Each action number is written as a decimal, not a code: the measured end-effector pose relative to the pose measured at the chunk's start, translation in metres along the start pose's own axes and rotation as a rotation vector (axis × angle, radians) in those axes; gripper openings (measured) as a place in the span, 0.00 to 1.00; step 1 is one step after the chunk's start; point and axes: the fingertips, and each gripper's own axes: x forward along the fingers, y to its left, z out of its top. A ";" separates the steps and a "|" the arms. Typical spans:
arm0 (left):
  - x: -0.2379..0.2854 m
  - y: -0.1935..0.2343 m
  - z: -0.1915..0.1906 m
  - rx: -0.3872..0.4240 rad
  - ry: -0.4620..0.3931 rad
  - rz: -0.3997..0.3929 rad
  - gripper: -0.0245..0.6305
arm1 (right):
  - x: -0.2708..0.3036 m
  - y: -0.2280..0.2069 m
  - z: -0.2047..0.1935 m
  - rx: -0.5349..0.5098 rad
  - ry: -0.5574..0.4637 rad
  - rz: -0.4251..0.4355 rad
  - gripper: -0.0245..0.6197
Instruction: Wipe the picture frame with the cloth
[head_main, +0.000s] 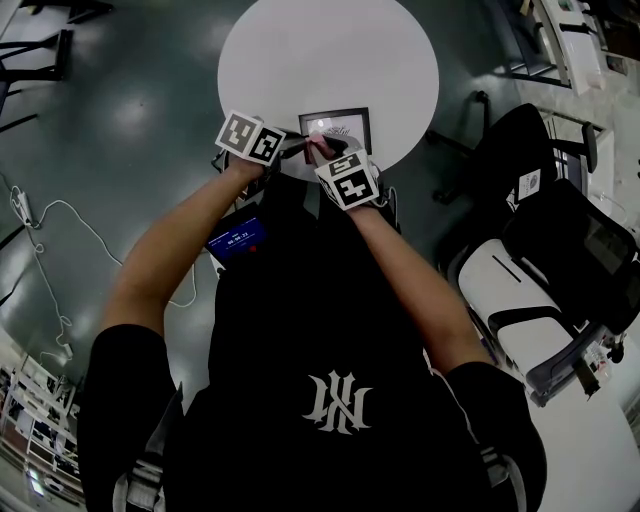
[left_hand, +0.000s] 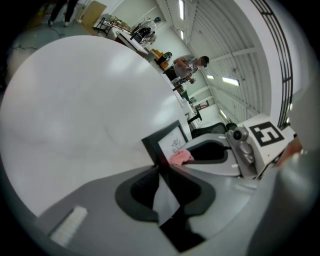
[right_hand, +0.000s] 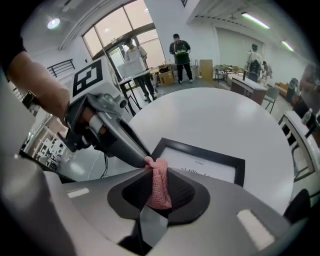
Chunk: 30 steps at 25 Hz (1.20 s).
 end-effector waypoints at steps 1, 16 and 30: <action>0.000 0.000 0.000 0.000 0.000 0.000 0.13 | 0.000 -0.002 -0.001 -0.022 0.004 -0.008 0.15; -0.002 0.002 0.000 -0.005 -0.004 0.003 0.13 | -0.013 -0.038 -0.016 -0.124 0.019 -0.083 0.16; -0.002 0.003 0.002 -0.003 -0.014 0.007 0.13 | -0.031 -0.076 -0.029 -0.209 0.058 -0.184 0.16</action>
